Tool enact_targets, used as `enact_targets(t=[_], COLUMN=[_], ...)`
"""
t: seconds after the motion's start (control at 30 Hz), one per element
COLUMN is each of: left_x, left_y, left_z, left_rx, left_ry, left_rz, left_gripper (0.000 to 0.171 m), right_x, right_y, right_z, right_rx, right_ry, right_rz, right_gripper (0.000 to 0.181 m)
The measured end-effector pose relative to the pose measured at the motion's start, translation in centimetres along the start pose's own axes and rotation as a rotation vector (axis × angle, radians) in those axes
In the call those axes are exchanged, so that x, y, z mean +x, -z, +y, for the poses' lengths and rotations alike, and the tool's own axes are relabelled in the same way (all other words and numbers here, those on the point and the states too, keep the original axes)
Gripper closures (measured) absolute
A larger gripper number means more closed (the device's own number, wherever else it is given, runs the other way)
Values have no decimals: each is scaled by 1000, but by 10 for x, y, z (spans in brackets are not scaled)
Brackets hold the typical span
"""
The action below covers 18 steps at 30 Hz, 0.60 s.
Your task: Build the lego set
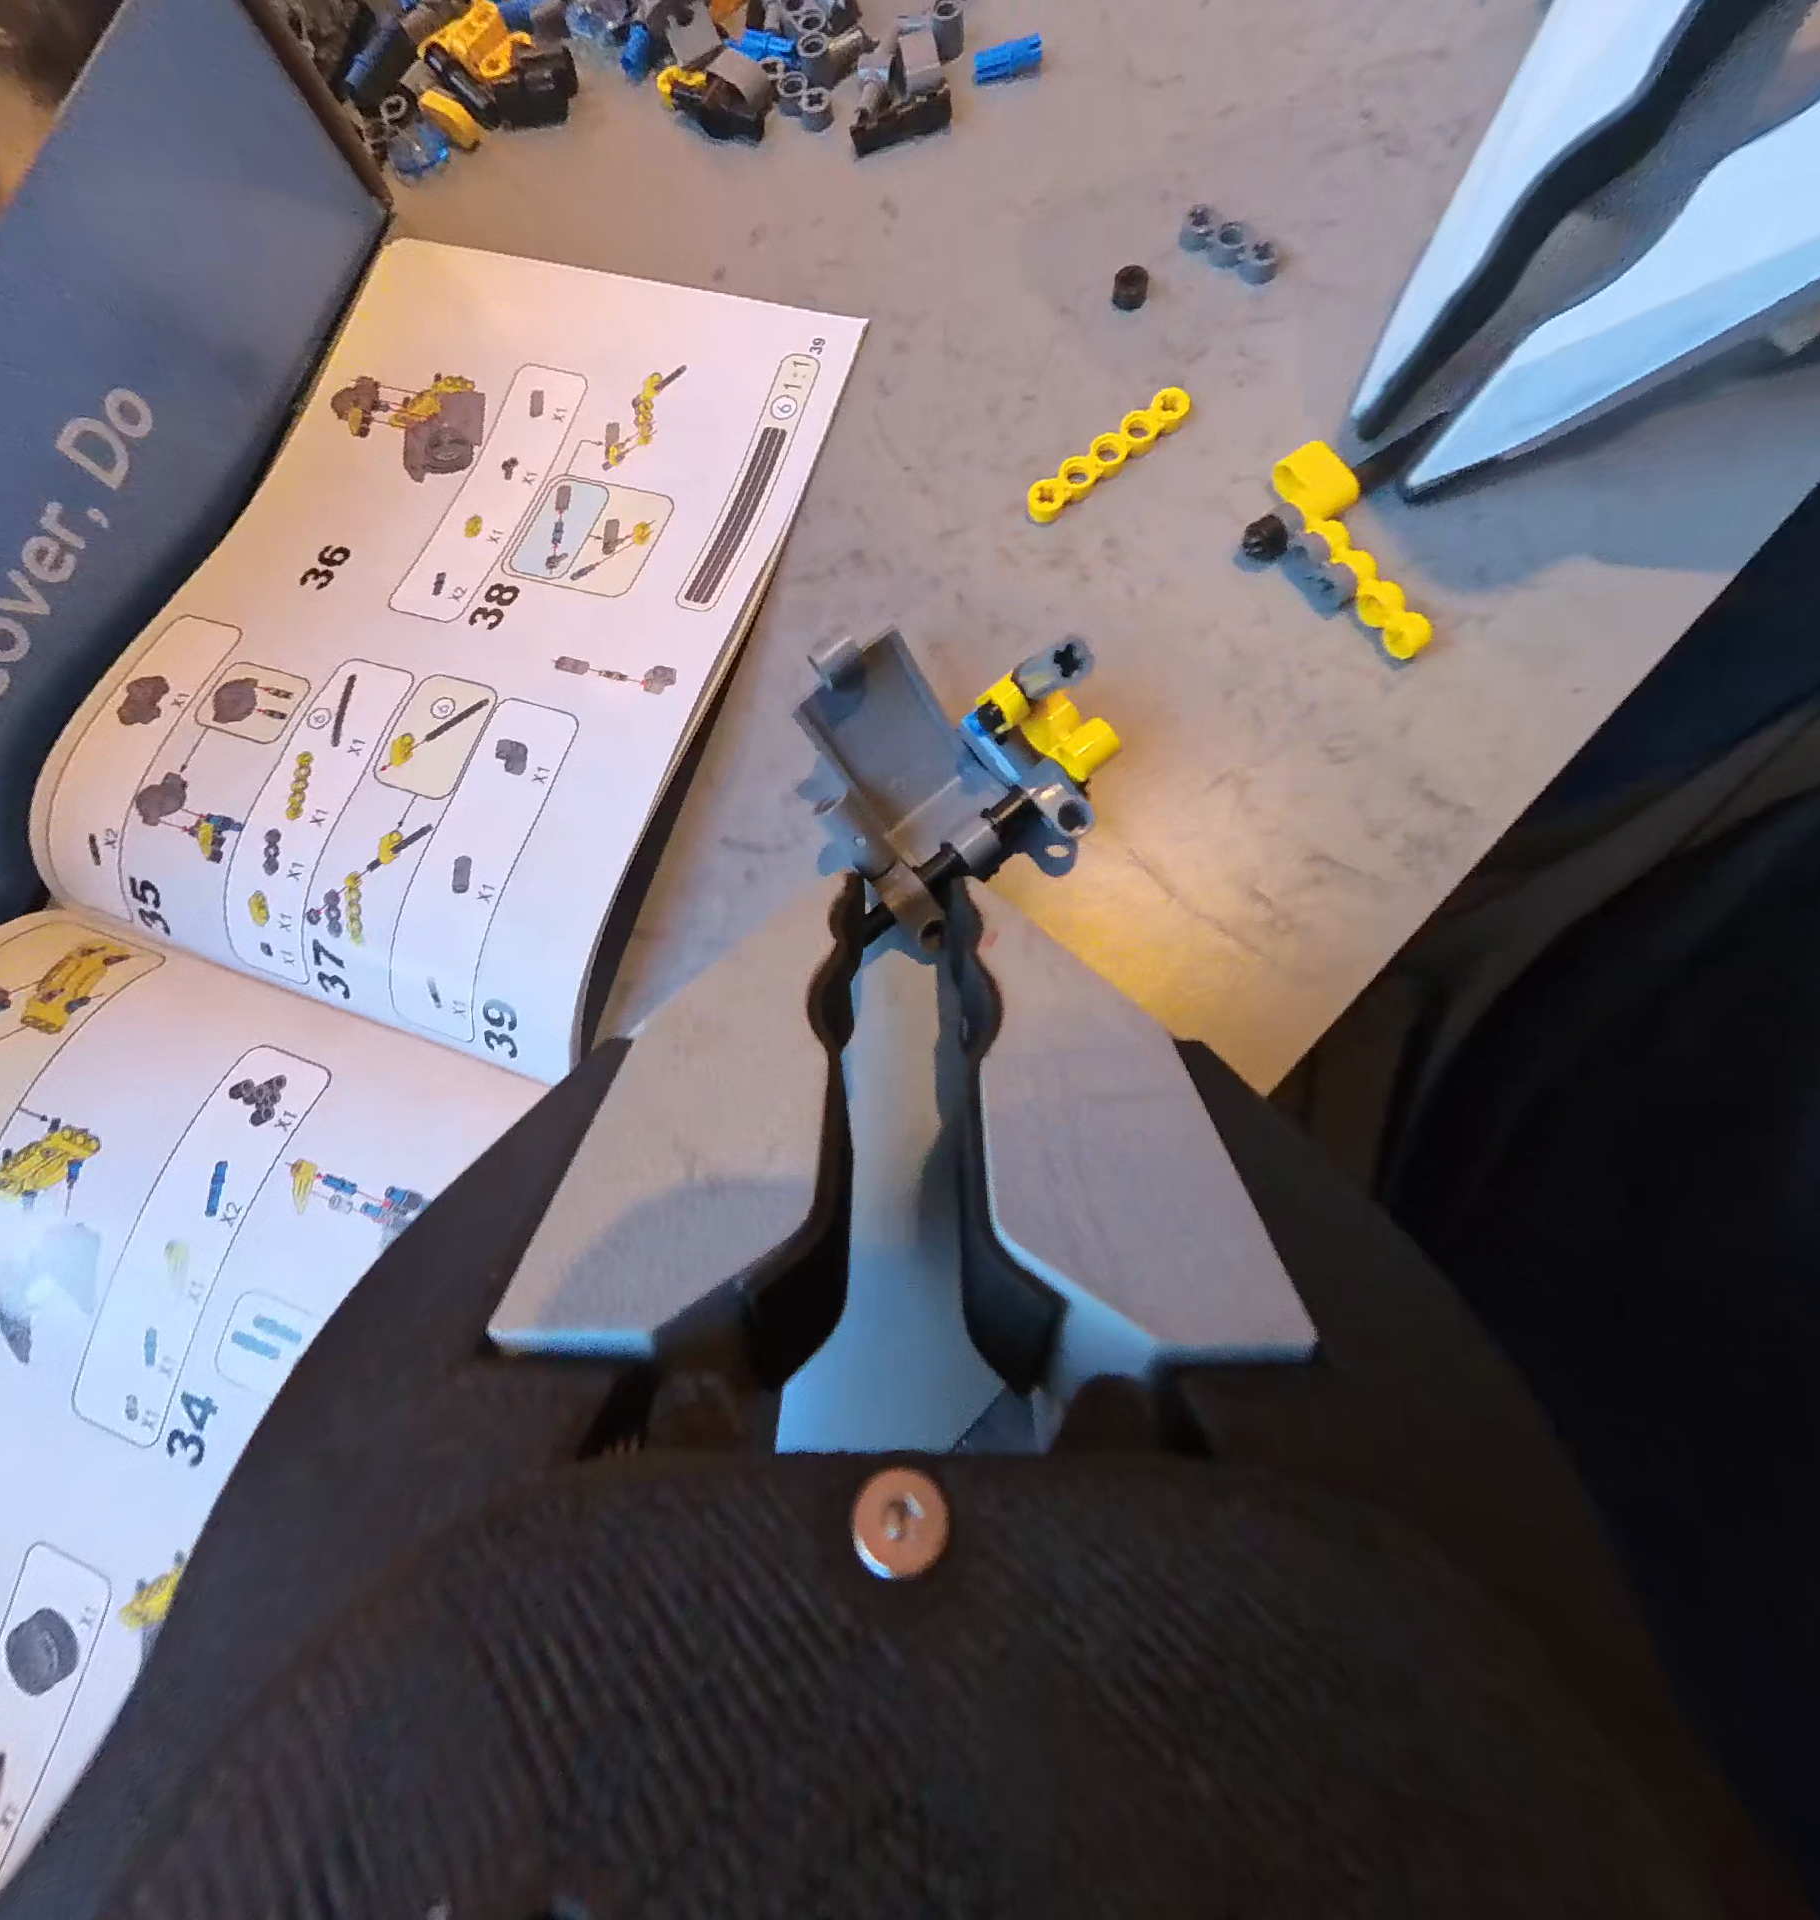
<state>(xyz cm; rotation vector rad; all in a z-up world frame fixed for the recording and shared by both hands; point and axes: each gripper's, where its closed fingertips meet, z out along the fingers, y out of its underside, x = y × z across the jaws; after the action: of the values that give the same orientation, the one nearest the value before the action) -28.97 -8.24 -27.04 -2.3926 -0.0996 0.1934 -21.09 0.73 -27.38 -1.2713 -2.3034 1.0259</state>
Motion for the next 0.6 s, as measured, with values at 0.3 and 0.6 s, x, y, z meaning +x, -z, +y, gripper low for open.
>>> enact_targets(t=[0.3,0.6], left_x=[-26,-23], left_y=[17,26], left_z=[-5,-22], left_rx=[-89,-63], left_ry=[-147,-498], left_rz=[-199,-486], left_gripper=[157,157], right_x=[-5,-29], right_y=[8,-22], right_z=[-17,-71], right_rx=[87,133], right_ry=[34,167], right_rz=[6,-40], right_gripper=[162,161])
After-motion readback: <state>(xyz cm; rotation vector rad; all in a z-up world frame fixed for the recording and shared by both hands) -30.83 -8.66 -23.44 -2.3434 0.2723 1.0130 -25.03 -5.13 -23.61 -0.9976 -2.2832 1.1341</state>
